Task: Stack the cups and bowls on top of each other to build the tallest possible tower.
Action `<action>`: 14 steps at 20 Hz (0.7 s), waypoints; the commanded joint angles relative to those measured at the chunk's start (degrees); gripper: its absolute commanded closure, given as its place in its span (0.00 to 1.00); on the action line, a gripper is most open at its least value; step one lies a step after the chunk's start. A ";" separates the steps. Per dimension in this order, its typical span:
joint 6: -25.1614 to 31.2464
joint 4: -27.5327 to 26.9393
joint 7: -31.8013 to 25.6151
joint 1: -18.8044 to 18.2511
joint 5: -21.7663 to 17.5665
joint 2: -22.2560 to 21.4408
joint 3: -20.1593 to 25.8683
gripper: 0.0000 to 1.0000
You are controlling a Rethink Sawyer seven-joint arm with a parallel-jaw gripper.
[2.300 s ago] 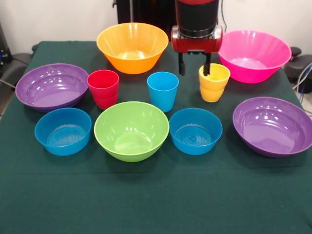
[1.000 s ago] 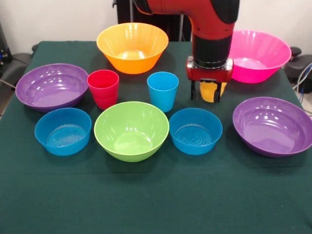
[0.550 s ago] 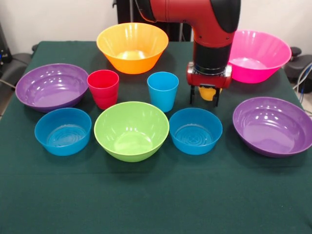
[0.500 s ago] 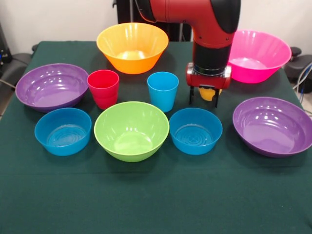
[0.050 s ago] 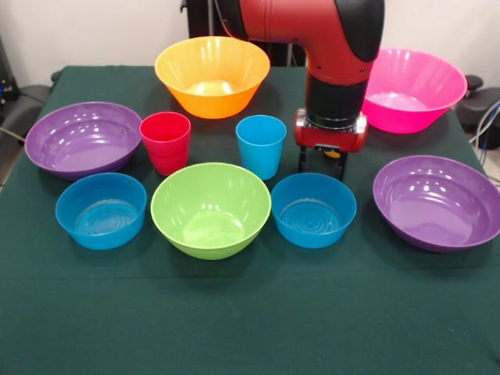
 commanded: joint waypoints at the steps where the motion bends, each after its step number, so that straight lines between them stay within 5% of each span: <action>1: -1.21 -5.39 6.10 1.60 -1.02 4.96 1.10 0.00; 14: 0.65 -7.83 4.08 1.23 -0.99 4.10 3.78 0.00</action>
